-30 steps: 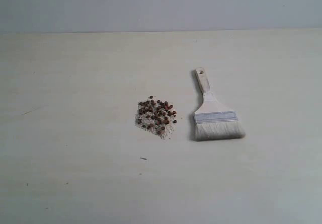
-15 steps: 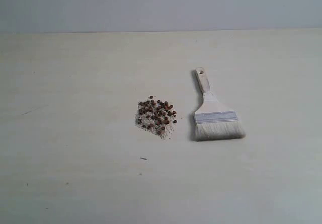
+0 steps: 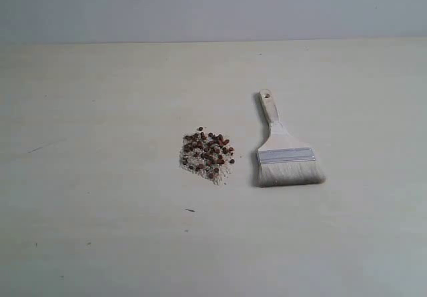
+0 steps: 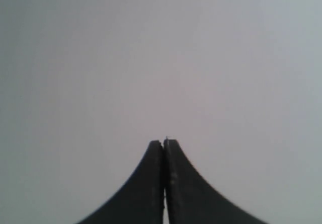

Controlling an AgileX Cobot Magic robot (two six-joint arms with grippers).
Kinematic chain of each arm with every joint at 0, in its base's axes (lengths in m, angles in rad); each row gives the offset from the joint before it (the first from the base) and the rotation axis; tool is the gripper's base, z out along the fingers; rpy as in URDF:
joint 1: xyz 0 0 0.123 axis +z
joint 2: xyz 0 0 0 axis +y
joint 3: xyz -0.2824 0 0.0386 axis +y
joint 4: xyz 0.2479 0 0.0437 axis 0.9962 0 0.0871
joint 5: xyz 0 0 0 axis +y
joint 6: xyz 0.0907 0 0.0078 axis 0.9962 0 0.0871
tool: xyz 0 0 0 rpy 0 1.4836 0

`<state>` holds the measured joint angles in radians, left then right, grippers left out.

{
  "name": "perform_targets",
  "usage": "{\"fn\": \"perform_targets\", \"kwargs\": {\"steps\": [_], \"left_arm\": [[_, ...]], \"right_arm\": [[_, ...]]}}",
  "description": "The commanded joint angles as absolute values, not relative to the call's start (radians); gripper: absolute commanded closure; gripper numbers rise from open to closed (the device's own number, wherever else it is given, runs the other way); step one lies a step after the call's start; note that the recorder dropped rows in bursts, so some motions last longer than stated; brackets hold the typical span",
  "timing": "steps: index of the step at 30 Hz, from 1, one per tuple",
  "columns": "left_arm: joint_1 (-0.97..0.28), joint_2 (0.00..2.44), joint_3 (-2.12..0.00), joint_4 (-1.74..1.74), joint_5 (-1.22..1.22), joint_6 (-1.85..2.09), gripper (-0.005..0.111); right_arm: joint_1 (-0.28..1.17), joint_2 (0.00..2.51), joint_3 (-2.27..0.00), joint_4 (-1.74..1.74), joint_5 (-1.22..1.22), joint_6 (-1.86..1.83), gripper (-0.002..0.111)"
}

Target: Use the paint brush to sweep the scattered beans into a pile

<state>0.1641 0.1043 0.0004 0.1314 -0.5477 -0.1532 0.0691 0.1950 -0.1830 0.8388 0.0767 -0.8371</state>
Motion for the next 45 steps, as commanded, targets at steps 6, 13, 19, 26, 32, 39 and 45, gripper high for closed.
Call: {"fn": "perform_targets", "kwargs": {"steps": [6, 13, 19, 26, 32, 39, 45], "left_arm": [[0.159, 0.101, 0.0, 0.128, -0.546, -0.156, 0.107], [0.159, 0.101, 0.0, 0.128, -0.546, -0.156, 0.107], [0.159, 0.101, 0.0, 0.128, -0.546, -0.156, 0.107], [0.159, 0.101, 0.0, 0.128, -0.546, -0.156, 0.107], [0.159, 0.101, 0.0, 0.128, -0.546, -0.156, 0.107], [0.159, 0.101, 0.0, 0.128, -0.546, -0.156, 0.107], [0.159, 0.101, 0.0, 0.128, -0.546, -0.156, 0.107]], "right_arm": [[0.051, 0.188, -0.137, 0.839, 0.016, -0.869, 0.108], [0.051, 0.178, -0.017, 0.836, -0.156, -0.842, 0.108], [0.051, 0.164, -0.017, 0.491, -0.107, -0.58, 0.108], [0.051, 0.164, -0.017, -0.113, -0.061, -0.012, 0.108], [0.051, 0.164, -0.017, -0.109, -0.058, 0.033, 0.108], [0.051, 0.164, -0.017, -0.109, -0.058, 0.03, 0.108], [0.051, 0.164, -0.017, -0.106, -0.058, 0.03, 0.108]]}}
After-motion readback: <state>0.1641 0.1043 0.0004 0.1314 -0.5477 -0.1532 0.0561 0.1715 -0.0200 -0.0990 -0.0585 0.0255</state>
